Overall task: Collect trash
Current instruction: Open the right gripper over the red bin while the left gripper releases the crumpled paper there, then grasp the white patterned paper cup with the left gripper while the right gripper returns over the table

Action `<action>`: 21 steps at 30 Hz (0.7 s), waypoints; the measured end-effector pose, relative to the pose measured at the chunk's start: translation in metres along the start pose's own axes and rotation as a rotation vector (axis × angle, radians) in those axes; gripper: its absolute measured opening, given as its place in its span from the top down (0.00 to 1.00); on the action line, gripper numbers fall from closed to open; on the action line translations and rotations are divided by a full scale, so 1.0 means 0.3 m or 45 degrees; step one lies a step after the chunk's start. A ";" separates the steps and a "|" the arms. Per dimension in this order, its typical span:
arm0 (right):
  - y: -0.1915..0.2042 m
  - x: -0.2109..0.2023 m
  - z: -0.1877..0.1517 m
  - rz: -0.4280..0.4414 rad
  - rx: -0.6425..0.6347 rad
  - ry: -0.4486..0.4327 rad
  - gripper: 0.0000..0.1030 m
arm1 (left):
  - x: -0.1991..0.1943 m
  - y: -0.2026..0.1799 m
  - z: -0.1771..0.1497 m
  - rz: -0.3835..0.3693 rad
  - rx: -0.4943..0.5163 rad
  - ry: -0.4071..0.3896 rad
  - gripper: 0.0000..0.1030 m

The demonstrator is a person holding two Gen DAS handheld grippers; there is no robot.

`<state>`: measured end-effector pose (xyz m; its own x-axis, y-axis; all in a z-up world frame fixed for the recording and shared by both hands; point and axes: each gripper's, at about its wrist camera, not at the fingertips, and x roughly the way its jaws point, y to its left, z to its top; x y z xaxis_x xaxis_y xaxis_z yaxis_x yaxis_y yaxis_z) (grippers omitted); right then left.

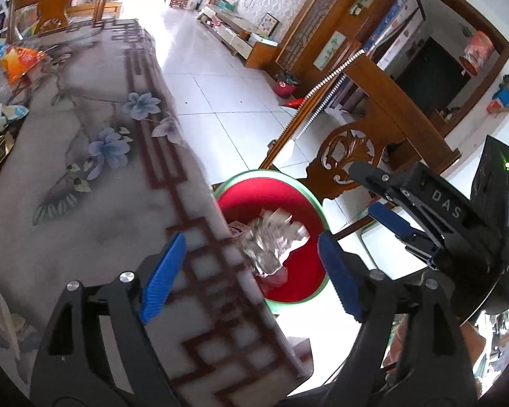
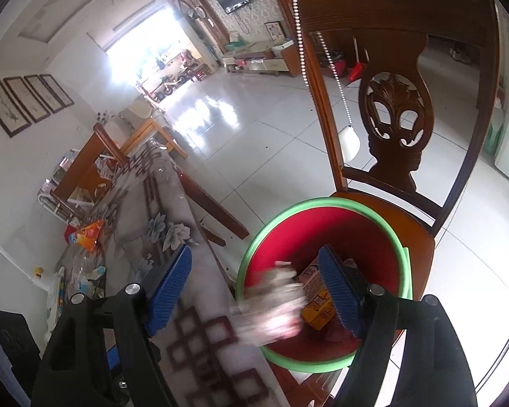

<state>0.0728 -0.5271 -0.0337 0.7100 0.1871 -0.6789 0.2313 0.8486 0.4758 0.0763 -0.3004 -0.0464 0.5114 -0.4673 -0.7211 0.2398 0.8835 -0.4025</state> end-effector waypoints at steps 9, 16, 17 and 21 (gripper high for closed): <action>0.087 0.030 -0.013 0.016 -0.051 0.025 0.26 | -0.100 0.109 -0.007 0.027 -0.036 -0.050 0.22; 0.194 0.065 -0.042 0.075 -0.131 0.085 0.25 | -0.436 0.475 0.051 0.350 -0.096 -0.269 0.22; 0.210 0.068 -0.049 0.083 -0.143 0.093 0.25 | -0.478 0.538 0.060 0.422 -0.108 -0.285 0.22; 0.297 0.083 -0.081 0.113 -0.230 0.121 0.25 | -0.639 0.878 0.093 0.682 -0.307 -0.295 0.22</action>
<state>0.0948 -0.4348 -0.0218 0.6547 0.3032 -0.6925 0.0419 0.9001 0.4337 0.0645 0.0229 0.0016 0.6811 0.0810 -0.7277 -0.2779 0.9481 -0.1545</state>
